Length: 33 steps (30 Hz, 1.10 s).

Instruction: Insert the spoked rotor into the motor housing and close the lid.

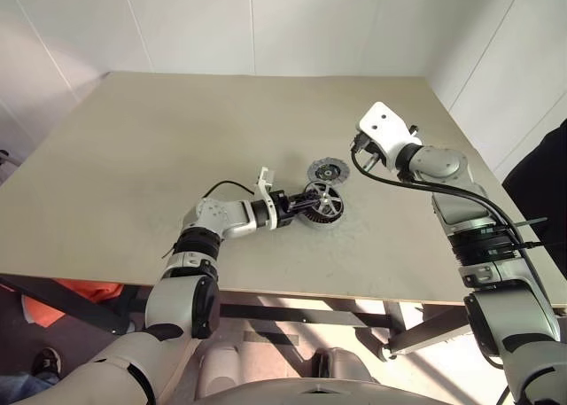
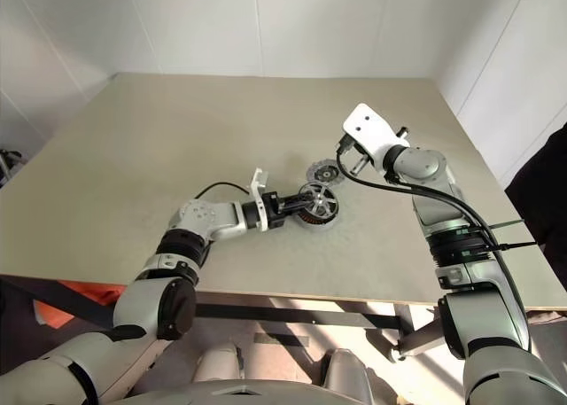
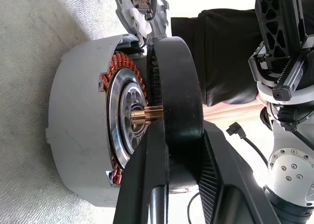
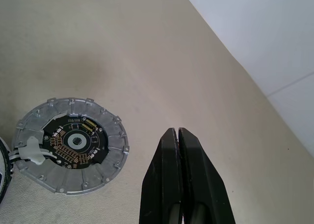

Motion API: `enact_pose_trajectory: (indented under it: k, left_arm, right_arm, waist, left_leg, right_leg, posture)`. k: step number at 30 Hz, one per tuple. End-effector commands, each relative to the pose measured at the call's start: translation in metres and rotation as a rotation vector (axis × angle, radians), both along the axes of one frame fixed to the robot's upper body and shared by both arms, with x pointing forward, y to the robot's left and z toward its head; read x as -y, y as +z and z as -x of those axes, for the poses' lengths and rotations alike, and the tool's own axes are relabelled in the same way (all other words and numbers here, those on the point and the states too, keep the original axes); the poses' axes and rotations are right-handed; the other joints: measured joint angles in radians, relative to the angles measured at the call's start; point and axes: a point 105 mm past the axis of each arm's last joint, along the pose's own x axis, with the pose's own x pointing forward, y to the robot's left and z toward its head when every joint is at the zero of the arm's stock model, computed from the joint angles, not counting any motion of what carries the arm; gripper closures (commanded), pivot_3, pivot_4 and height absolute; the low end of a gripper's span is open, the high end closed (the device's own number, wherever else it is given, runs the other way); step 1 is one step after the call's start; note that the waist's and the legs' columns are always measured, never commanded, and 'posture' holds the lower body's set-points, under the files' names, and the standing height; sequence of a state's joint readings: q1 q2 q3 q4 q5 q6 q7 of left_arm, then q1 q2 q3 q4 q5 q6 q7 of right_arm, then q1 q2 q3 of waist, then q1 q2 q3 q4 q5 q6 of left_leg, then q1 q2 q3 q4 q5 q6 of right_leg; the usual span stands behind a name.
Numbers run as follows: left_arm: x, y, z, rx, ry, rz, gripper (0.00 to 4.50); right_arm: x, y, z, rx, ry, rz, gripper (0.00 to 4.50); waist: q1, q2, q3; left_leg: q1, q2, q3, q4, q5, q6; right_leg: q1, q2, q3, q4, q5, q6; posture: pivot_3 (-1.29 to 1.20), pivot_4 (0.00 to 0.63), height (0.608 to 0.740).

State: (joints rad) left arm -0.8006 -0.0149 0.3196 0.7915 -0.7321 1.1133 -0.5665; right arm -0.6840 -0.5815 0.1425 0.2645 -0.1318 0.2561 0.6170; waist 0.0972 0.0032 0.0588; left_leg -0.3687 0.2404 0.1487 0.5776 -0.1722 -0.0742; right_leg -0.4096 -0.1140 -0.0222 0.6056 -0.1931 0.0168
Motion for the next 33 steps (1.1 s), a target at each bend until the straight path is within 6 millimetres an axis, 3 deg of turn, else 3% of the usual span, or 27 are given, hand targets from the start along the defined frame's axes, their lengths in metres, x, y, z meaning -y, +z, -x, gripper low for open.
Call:
enact_pose_trajectory:
  k: [1,4,8,12,19,25,33]
  left_arm:
    - [-0.011,0.009,-0.007,0.038,0.028,0.009,4.08]
    - [-0.017,0.010,-0.010,0.055,0.056,-0.002,4.08]
    - [-0.015,0.010,-0.010,0.045,0.049,0.004,2.80]
    - [-0.015,0.012,-0.009,0.043,0.049,0.017,2.80]
    - [-0.033,0.021,-0.017,0.084,0.101,0.020,2.80]
    - [-0.061,0.029,-0.020,0.141,0.181,-0.019,2.80]
    - [-0.097,0.027,-0.016,0.236,0.301,-0.192,2.80]
  right_arm:
    - [-0.006,0.019,-0.001,0.062,0.028,-0.009,4.50]
    - [-0.007,0.018,-0.001,0.062,0.034,-0.008,4.50]
    - [-0.008,0.018,-0.002,0.063,0.042,-0.006,4.50]
    - [-0.010,0.017,-0.003,0.064,0.051,-0.005,4.50]
    - [-0.018,0.015,0.004,0.038,0.105,-0.036,4.50]
    - [-0.042,0.011,0.025,-0.015,0.248,-0.125,4.50]
    - [-0.068,0.001,0.039,-0.098,0.305,-0.262,4.50]
  waist:
    - [-0.003,0.000,0.000]
    - [-0.004,0.000,0.000]
    - [-0.001,0.000,0.000]
    - [0.000,0.000,0.000]
    - [-0.002,0.000,0.000]
    - [-0.001,0.000,0.000]
    - [0.000,0.000,0.000]
  left_leg:
    - [0.000,0.000,0.000,0.000,0.000,0.000]
    - [0.001,0.000,0.000,0.000,0.000,0.000]
    - [0.001,0.000,0.000,0.000,0.000,0.000]
    - [0.000,0.000,0.000,0.000,0.000,0.000]
    - [0.000,0.000,0.000,0.000,0.000,0.000]
    - [0.000,0.001,0.000,0.000,0.000,0.001]
    - [0.001,0.001,0.000,0.000,0.000,0.001]
  right_leg:
    - [0.000,0.000,0.000,0.000,0.000,0.000]
    - [0.000,0.000,0.000,0.000,0.000,0.000]
    - [0.000,0.000,0.000,0.000,0.000,0.000]
    - [0.000,0.000,0.000,0.000,0.000,0.000]
    - [0.000,0.000,0.000,0.000,0.000,0.000]
    - [0.000,0.000,0.000,0.000,0.000,0.000]
    - [0.001,0.000,-0.001,0.000,0.000,0.000]
  posture:
    - [0.00,0.000,0.740]
    - [0.00,0.000,0.740]
    - [0.00,0.000,0.740]
    - [0.00,0.000,0.740]
    - [0.00,0.000,0.740]
    - [0.00,0.000,0.740]
    - [0.00,0.000,0.740]
